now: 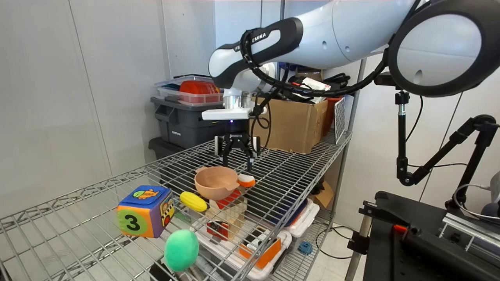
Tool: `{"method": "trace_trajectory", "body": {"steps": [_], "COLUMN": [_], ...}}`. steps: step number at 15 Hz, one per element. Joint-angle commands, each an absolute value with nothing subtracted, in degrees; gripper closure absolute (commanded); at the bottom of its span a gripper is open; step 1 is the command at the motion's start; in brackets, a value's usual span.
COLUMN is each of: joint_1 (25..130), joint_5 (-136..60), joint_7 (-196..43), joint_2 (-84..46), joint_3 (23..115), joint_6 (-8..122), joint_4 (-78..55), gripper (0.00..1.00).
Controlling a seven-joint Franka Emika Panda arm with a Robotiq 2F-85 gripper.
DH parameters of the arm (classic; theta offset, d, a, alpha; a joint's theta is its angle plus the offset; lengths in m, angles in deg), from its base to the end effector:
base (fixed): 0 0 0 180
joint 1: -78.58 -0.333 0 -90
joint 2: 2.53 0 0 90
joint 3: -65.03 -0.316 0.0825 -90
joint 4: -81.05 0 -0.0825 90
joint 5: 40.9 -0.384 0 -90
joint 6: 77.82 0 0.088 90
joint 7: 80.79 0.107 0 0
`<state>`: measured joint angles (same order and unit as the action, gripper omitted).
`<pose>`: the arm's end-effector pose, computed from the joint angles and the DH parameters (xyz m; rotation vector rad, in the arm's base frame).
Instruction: Remove the plush toy in the bowl and put the other toys in the bowl
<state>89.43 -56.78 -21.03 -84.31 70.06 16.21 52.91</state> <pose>0.7566 -0.1458 0.1187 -2.4086 1.8596 0.4972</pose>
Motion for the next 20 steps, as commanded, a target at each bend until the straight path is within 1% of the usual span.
{"method": "trace_trajectory", "body": {"steps": [1, 2, 3, 10, 13, 20], "joint_1": [90.0, 89.3, 88.5, 80.8, 76.3, 67.2], "joint_5": [-55.3, -55.2, -54.9, -51.8, -49.8, -44.8], "joint_7": [-23.1, -24.7, -26.8, -34.9, -36.3, -38.6], "joint_2": [-84.9, -84.5, -80.7, -79.1, -83.5, -86.4], "joint_3": [66.6, 66.0, 65.5, 64.4, 64.8, 65.6], "joint_6": [9.6, 7.9, 9.1, 4.7, 0.8, 0.7], "joint_4": [58.6, 59.4, 54.0, 53.0, 58.3, 57.4], "gripper": [0.00, 0.00, 0.00, 0.00, 0.00, 0.00]}}
